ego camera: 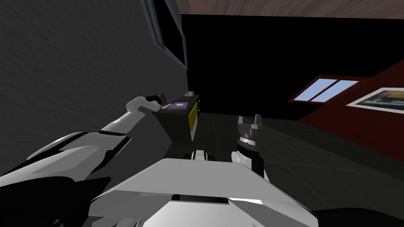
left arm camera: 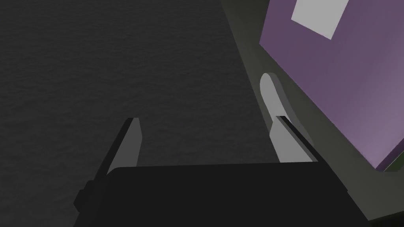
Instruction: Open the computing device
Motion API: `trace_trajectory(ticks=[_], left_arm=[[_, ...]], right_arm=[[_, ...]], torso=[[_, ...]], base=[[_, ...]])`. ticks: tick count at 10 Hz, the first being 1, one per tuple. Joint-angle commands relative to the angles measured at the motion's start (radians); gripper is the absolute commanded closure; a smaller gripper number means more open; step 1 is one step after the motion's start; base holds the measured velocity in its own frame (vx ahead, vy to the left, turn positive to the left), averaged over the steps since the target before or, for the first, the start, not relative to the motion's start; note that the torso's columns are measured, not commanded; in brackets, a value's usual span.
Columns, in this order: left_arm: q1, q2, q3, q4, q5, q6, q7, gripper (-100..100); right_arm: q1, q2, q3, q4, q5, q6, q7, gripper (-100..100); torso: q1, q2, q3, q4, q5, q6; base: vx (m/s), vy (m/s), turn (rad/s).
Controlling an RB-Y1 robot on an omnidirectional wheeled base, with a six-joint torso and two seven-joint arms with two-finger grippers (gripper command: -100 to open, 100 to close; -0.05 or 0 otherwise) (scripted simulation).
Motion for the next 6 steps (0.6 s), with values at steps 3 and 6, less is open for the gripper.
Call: trace_trajectory(ticks=[3, 6], left_arm=[[-0.097, 0.026, -0.086, 0.129, -0.022, -0.046, 0.040, -100], [-0.142, 0.053, -0.133, 0.202, -0.041, -0.089, 0.080, -100]], right_arm=[[0.000, 0.000, 0.000, 0.000, 0.000, 0.000, 0.000, 0], [0.000, 0.000, 0.000, 0.000, 0.000, 0.000, 0.000, 0]], torso=[[-0.001, 0.005, 0.003, 0.002, 0.000, 0.000], [0.000, 0.000, 0.000, 0.000, 0.000, 0.000]], base=[[-0.088, 0.002, -0.010], [-0.038, 0.005, -0.090]])
